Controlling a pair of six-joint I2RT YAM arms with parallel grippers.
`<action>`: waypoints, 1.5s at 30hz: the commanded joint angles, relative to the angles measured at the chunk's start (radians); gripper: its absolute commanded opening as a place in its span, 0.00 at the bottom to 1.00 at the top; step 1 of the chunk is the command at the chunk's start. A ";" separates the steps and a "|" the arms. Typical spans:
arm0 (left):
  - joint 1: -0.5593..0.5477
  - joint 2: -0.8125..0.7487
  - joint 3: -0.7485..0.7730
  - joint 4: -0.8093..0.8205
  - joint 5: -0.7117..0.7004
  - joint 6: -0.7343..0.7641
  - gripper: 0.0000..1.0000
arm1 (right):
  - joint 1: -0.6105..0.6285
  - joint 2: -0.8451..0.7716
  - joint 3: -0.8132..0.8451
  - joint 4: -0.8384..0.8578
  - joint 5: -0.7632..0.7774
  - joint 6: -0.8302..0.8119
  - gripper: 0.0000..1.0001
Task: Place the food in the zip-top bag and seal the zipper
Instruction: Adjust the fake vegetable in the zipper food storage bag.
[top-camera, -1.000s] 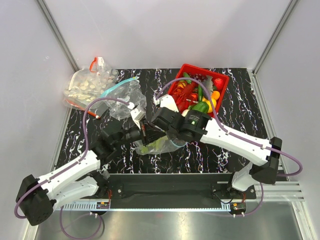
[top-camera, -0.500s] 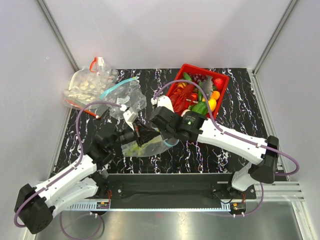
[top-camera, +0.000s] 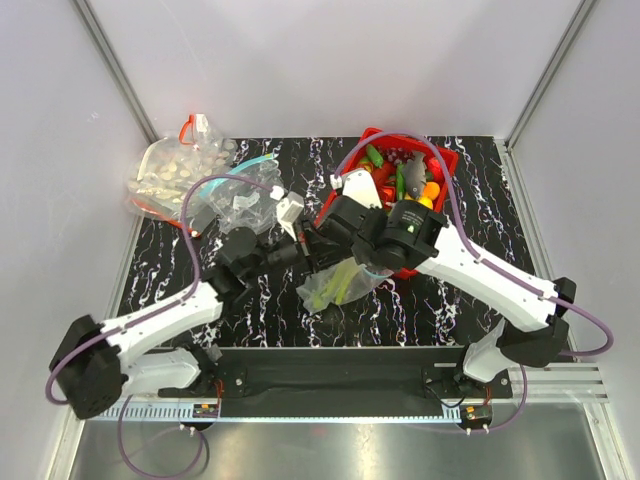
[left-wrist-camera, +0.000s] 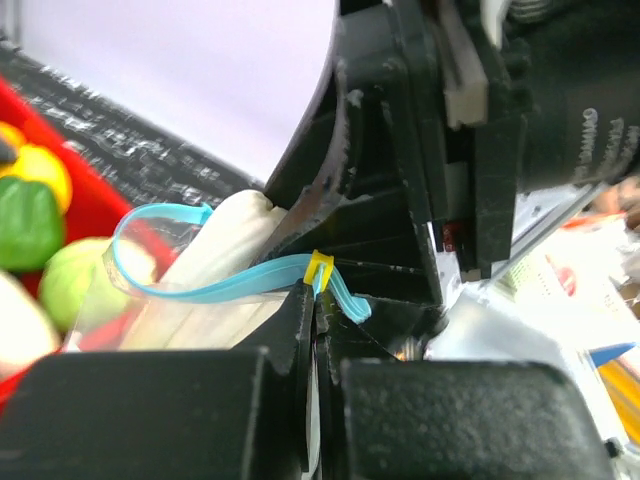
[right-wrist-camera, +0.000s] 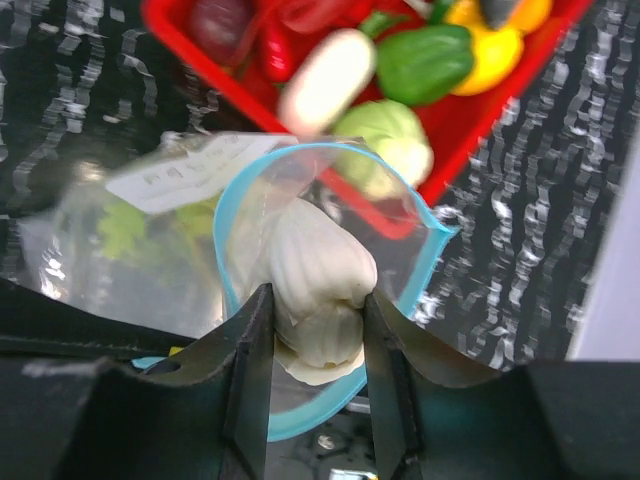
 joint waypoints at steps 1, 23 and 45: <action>-0.082 0.105 0.035 0.344 -0.044 -0.120 0.00 | 0.002 0.008 0.017 -0.252 0.047 0.054 0.00; -0.295 0.745 0.502 0.855 -0.147 -0.228 0.00 | -0.183 -0.159 -0.089 -0.204 0.241 -0.329 0.03; -0.140 0.518 0.044 0.695 0.034 0.018 0.00 | -0.068 -0.237 -0.495 0.047 0.003 -0.032 0.00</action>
